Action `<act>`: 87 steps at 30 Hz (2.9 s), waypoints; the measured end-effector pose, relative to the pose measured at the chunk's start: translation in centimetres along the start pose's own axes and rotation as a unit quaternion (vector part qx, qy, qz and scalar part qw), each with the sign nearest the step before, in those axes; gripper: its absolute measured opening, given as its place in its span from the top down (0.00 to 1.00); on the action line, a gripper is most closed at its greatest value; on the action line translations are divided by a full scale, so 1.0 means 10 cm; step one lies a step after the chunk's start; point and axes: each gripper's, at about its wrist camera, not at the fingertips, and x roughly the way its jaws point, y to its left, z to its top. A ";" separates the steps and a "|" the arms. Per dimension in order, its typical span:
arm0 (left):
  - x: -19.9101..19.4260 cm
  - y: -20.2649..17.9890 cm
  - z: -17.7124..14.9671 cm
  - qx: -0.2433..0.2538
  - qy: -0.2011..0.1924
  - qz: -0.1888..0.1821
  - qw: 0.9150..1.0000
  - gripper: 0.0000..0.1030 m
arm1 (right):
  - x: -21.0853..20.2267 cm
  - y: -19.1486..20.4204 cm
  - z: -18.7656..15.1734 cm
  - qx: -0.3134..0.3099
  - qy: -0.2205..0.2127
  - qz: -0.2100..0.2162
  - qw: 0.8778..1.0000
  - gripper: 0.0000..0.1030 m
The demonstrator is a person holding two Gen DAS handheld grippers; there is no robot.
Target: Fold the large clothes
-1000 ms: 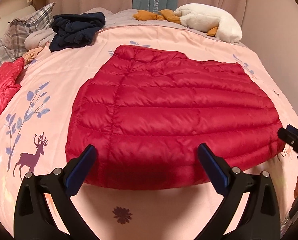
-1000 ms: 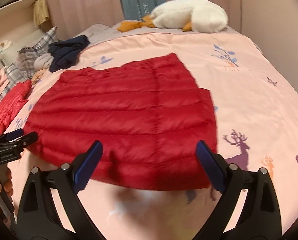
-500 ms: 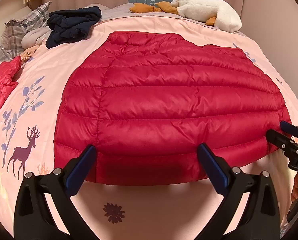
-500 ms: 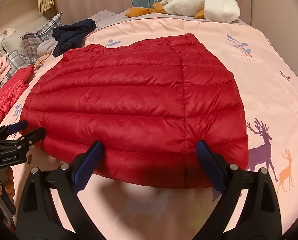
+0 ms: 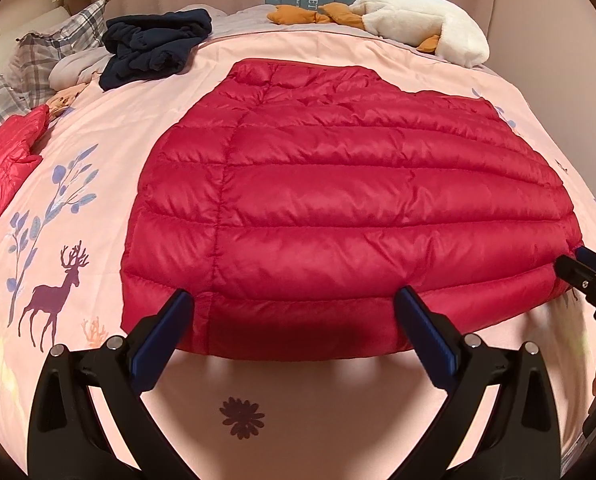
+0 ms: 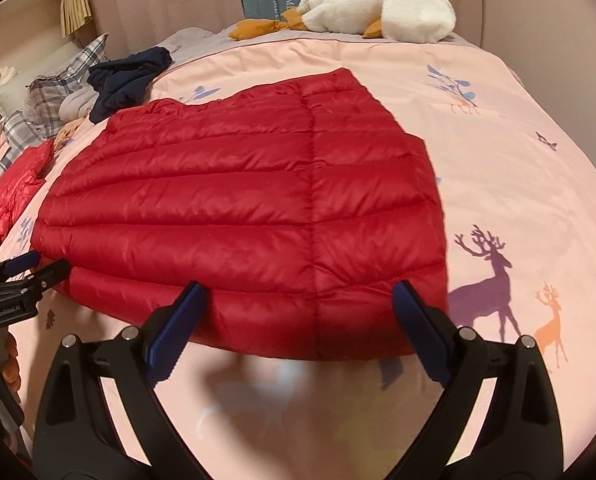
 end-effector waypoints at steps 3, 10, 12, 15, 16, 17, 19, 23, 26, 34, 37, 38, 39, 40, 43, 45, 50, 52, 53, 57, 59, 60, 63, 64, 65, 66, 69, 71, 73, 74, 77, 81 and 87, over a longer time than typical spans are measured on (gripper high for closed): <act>-0.01 0.04 -0.01 -0.005 0.001 0.002 1.000 0.01 | -0.01 -0.07 -0.01 0.006 0.001 -0.007 1.000 0.07; -0.03 0.12 -0.04 -0.009 0.003 0.015 1.000 0.01 | -0.05 -0.22 -0.04 0.023 0.001 -0.024 0.999 0.07; -0.04 0.16 -0.04 -0.012 0.005 0.021 1.000 0.01 | -0.06 -0.30 -0.06 0.032 0.004 -0.031 0.999 0.07; -0.04 0.26 -0.05 -0.022 0.009 0.033 0.999 0.01 | -0.09 -0.42 -0.09 0.042 0.007 -0.046 0.998 0.07; -0.04 0.30 -0.05 -0.027 0.012 0.037 0.999 0.01 | -0.10 -0.47 -0.10 0.045 0.007 -0.054 0.998 0.07; -0.04 0.34 -0.05 -0.030 0.013 0.041 0.999 0.01 | -0.12 -0.50 -0.10 0.048 0.008 -0.059 0.997 0.07; -0.08 0.41 -0.03 -0.036 0.018 0.057 0.998 0.01 | -0.18 -0.59 -0.08 0.058 0.008 -0.078 0.995 0.07; -0.40 0.45 0.12 -0.043 -0.006 0.068 0.997 0.01 | -0.48 -0.51 0.06 0.059 -0.010 -0.067 0.996 0.07; -0.86 0.37 0.34 -0.041 -0.033 0.051 0.997 0.01 | -0.80 -0.33 0.23 0.058 -0.021 -0.040 0.997 0.02; -1.99 0.04 0.65 -0.017 -0.098 0.005 0.995 0.01 | -1.72 0.27 0.59 0.025 -0.077 -0.021 0.996 0.02; -2.19 -0.09 0.62 -0.005 -0.110 0.010 0.994 0.01 | -1.90 0.42 0.59 0.025 -0.093 -0.011 0.995 0.02; -2.20 -0.12 0.61 -0.002 -0.108 0.011 0.994 0.01 | -1.91 0.45 0.59 0.022 -0.091 -0.008 0.996 0.02; -2.22 -0.16 0.59 0.000 -0.108 0.008 0.994 0.01 | -1.92 0.49 0.57 0.019 -0.087 -0.006 0.996 0.02; -2.22 -0.18 0.57 0.002 -0.108 0.006 0.994 0.01 | -1.91 0.53 0.55 0.015 -0.083 -0.007 0.996 0.02; -2.15 -0.26 0.50 0.001 -0.101 0.025 0.995 0.01 | -1.84 0.66 0.46 0.001 -0.069 -0.013 0.997 0.02; -2.12 -0.28 0.47 0.004 -0.095 0.040 0.995 0.01 | -1.80 0.72 0.41 -0.003 -0.063 -0.014 0.998 0.02; -2.06 -0.30 0.43 0.010 -0.086 0.053 0.995 0.01 | -1.73 0.82 0.36 -0.014 -0.053 -0.010 0.998 0.02; -2.05 -0.30 0.42 0.009 -0.085 0.053 0.995 0.01 | -1.72 0.85 0.36 -0.016 -0.052 -0.009 0.998 0.02; -2.04 -0.30 0.42 0.009 -0.084 0.053 0.995 0.01 | -1.71 0.86 0.36 -0.018 -0.051 -0.009 0.998 0.02; -2.02 -0.31 0.41 0.011 -0.080 0.051 0.995 0.01 | -1.69 0.89 0.37 -0.025 -0.050 -0.012 0.998 0.02; -2.02 -0.31 0.41 0.011 -0.079 0.049 0.996 0.01 | -1.68 0.89 0.37 -0.024 -0.048 -0.013 0.998 0.02; -2.02 -0.32 0.41 0.011 -0.078 0.049 0.996 0.01 | -1.68 0.89 0.37 -0.025 -0.048 -0.013 0.998 0.02; -2.01 -0.33 0.41 0.012 -0.078 0.049 0.996 0.01 | -1.67 0.89 0.37 -0.027 -0.047 -0.014 0.998 0.02; -2.01 -0.33 0.41 0.012 -0.078 0.050 0.996 0.01 | -1.67 0.89 0.37 -0.026 -0.047 -0.014 0.998 0.02; -2.01 -0.33 0.41 0.013 -0.078 0.050 0.996 0.01 | -1.67 0.90 0.37 -0.026 -0.047 -0.014 0.998 0.02; -2.01 -0.34 0.41 0.013 -0.078 0.049 0.996 0.01 | -1.67 0.90 0.37 -0.026 -0.048 -0.014 0.998 0.02; -2.02 -0.35 0.41 0.014 -0.079 0.049 0.996 0.01 | -1.67 0.90 0.37 -0.026 -0.048 -0.014 0.998 0.02; -2.02 -0.36 0.42 0.014 -0.081 0.051 0.995 0.01 | -1.67 0.90 0.37 -0.026 -0.046 -0.012 0.999 0.02; -2.02 -0.36 0.42 0.014 -0.082 0.052 0.995 0.01 | -1.68 0.90 0.37 -0.027 -0.048 -0.013 0.998 0.02; -2.02 -0.37 0.42 0.015 -0.083 0.055 0.995 0.01 | -1.68 0.91 0.37 -0.028 -0.049 -0.014 0.998 0.02; -2.02 -0.38 0.41 0.016 -0.082 0.053 0.995 0.01 | -1.68 0.90 0.36 -0.027 -0.048 -0.013 0.998 0.02; -2.03 -0.37 0.41 0.017 -0.082 0.052 0.995 0.01 | -1.68 0.90 0.36 -0.028 -0.047 -0.014 0.998 0.02; -2.03 -0.39 0.41 0.019 -0.082 0.051 0.995 0.01 | -1.67 0.90 0.35 -0.027 -0.048 -0.016 0.998 0.02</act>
